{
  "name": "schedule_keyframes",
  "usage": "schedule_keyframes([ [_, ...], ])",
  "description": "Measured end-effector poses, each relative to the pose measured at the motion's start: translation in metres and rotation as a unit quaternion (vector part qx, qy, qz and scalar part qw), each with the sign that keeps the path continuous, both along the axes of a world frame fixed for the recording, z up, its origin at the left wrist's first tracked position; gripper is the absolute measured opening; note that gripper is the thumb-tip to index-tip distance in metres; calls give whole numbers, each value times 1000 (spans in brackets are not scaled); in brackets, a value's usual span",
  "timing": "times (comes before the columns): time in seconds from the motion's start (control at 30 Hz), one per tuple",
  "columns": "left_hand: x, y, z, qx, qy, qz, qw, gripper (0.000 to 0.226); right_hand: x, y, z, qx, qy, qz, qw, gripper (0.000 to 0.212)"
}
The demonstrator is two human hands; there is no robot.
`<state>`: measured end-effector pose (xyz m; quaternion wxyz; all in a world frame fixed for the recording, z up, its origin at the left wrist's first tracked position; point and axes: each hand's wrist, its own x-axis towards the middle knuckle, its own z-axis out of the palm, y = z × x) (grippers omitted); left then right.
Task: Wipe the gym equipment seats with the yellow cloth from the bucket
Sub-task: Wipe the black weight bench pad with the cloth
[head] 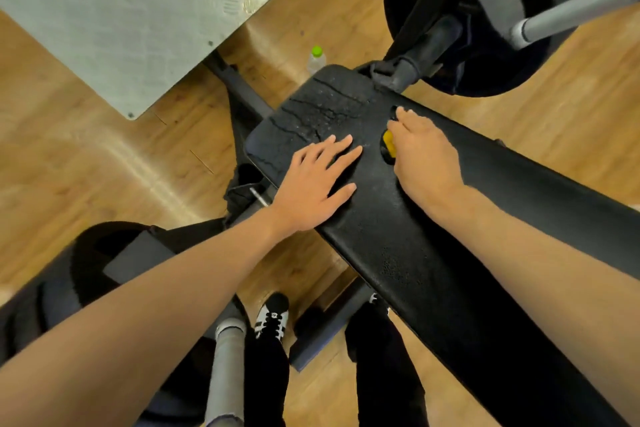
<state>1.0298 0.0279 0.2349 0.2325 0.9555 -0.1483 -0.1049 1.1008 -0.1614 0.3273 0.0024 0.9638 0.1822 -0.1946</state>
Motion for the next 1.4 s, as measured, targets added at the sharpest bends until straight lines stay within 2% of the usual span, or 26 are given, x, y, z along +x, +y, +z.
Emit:
schedule_keyframes([
  [0.17,10,-8,16,-18,44,22,999,64,-2,-40,20,-18,45,125,991,75],
  [0.33,3,-15,11,-40,14,97,994,56,-51,-107,42,3,-8,117,993,67],
  [0.4,-2,-15,7,-53,14,163,985,58,-53,-108,40,-3,-9,138,990,70],
  [0.43,-4,-15,5,-67,19,196,978,59,-52,-105,35,-4,-7,146,989,65],
  [0.53,-7,-18,3,-77,15,224,972,59,-28,-86,13,6,-11,151,989,52],
  [0.73,-6,-22,2,-45,16,229,972,58,89,-1,-58,15,4,156,988,51],
  [0.83,-4,-23,1,-46,5,239,970,56,145,66,-93,-25,19,185,982,47],
  [1.0,-6,-22,0,-63,0,252,966,54,180,113,-125,-16,3,223,975,42],
  [1.13,-7,-20,0,-62,8,252,966,54,149,67,-95,54,-57,238,968,26],
  [1.2,-8,-19,0,-64,9,251,966,54,114,18,-69,105,-81,221,966,29],
  [1.27,-7,-20,0,-69,7,251,966,54,85,-29,-42,155,-56,181,970,33],
  [1.4,-5,-21,1,-70,3,250,966,54,51,-78,-12,134,3,143,981,45],
])
